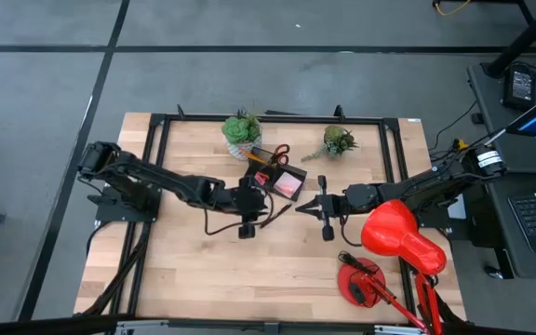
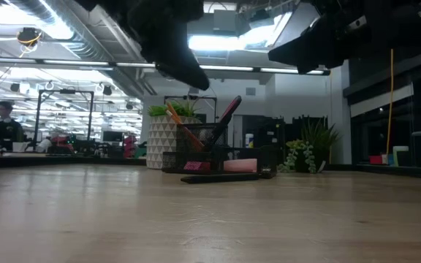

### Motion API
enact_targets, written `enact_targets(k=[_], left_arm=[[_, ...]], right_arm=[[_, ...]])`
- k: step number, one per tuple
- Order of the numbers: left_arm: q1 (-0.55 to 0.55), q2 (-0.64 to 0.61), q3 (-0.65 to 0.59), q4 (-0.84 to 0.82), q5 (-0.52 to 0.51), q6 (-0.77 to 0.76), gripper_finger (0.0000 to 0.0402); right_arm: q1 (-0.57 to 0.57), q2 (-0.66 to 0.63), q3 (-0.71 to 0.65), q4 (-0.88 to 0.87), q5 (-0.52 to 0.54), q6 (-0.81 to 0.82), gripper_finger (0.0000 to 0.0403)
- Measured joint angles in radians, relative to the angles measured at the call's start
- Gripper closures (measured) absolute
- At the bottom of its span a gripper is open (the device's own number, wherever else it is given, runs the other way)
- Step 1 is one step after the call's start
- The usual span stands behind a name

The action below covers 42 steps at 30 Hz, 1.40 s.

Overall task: Pick and place office supplies into organizer
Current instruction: Put the black pen into the black desk organizer

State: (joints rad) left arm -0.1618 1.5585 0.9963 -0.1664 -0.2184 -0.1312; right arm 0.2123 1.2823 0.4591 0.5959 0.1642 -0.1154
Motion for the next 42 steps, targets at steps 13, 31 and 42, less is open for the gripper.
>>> enact_targets(k=[13,31,42], left_arm=[[0.041,0.218,0.213,-0.298,0.087,-0.049,0.0324],[0.065,0.322,0.32,-0.327,0.049,-0.229,0.0297],[0.065,0.38,0.318,-0.301,0.061,-0.241,0.0297]], right_arm=[[-0.027,0.0,0.001,-0.022,0.003,-0.047,0.0393],[-0.074,0.0,0.0,-0.049,0.002,-0.046,0.0393],[-0.098,0.0,0.0,-0.044,0.0,-0.047,0.0393]])
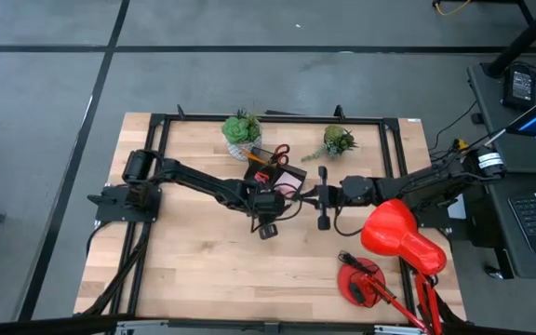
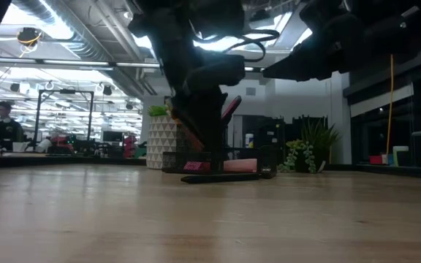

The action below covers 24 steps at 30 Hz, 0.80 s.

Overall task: Pick and place office supplies into organizer
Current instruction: Put the black pen into the black desk organizer

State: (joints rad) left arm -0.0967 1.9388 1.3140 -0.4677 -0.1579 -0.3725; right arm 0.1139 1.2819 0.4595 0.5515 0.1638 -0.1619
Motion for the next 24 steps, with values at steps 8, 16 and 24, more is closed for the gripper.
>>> enact_targets(k=[8,16,24], left_arm=[[0.0,0.036,0.003,0.038,0.007,0.0,0.0297],[0.01,0.105,0.004,0.026,0.027,-0.004,0.0297],[0.018,0.101,0.003,0.009,0.037,0.044,0.0312]], right_arm=[[-0.016,0.0,0.0,-0.003,0.0,0.0,0.0393],[-0.019,0.001,0.0,0.0,0.003,-0.003,0.0393],[-0.019,0.001,0.0,0.003,0.003,-0.004,0.0393]])
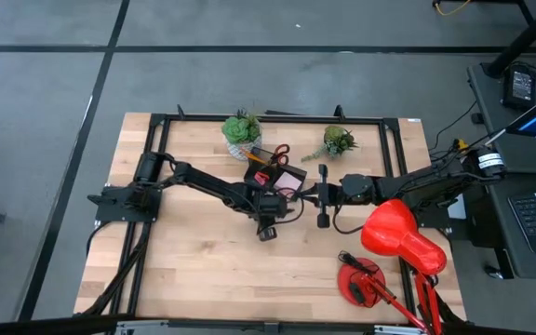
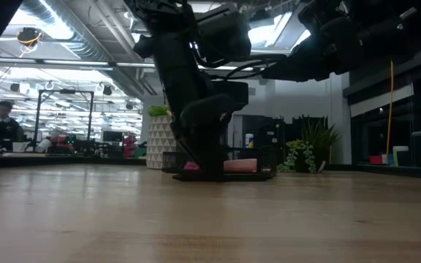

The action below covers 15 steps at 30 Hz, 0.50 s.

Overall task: Pick and place office supplies into organizer
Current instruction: Put the black pen into the black desk organizer

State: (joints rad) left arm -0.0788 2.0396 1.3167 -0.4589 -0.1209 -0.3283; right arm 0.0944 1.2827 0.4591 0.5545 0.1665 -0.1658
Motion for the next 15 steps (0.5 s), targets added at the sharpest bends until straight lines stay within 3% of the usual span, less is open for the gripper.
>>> enact_targets(k=[10,15], left_arm=[[0.0,0.002,0.003,-0.069,0.035,0.139,0.0377],[0.0,-0.003,0.002,-0.097,0.043,0.197,0.0383]], right_arm=[[0.0,0.0,0.0,0.0,-0.001,0.0,0.0393],[0.0,0.0,0.0,0.0,-0.003,0.0,0.0393]])
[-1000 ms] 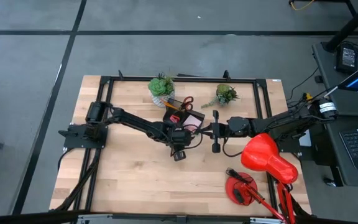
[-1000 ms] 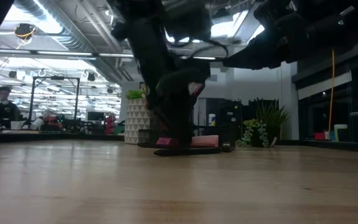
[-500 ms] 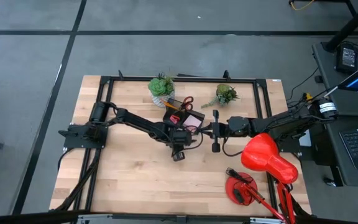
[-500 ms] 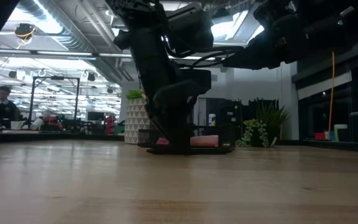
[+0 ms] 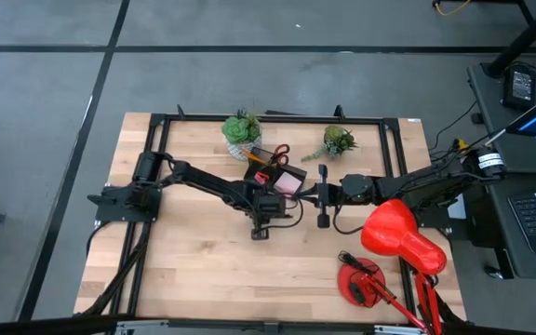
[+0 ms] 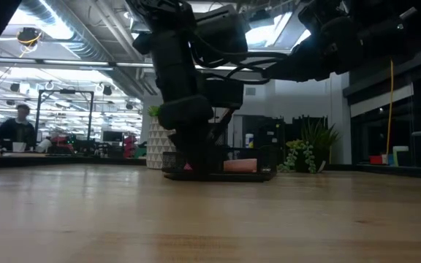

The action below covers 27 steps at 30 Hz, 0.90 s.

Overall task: Pick and place office supplies into organizer
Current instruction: Put the black pen into the black desk organizer

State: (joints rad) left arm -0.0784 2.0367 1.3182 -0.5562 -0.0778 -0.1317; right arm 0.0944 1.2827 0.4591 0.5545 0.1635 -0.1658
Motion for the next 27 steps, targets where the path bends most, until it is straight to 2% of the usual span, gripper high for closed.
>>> enact_targets(k=[6,15,21,27], left_arm=[[-0.006,-0.027,-0.006,-0.04,0.002,0.058,0.038],[-0.009,-0.142,-0.012,-0.131,-0.006,0.119,0.0381],[-0.009,-0.237,-0.094,-0.054,-0.017,0.138,0.0381],[-0.002,-0.364,-0.243,0.137,-0.017,0.147,0.0381]], right_arm=[[0.0,0.0,0.0,-0.004,0.0,0.0,0.0393],[0.0,0.0,0.0,-0.007,0.001,0.0,0.0393],[0.0,0.0,0.0,-0.016,0.001,0.002,0.0393],[0.0,0.0,0.0,-0.019,0.001,0.003,0.0393]])
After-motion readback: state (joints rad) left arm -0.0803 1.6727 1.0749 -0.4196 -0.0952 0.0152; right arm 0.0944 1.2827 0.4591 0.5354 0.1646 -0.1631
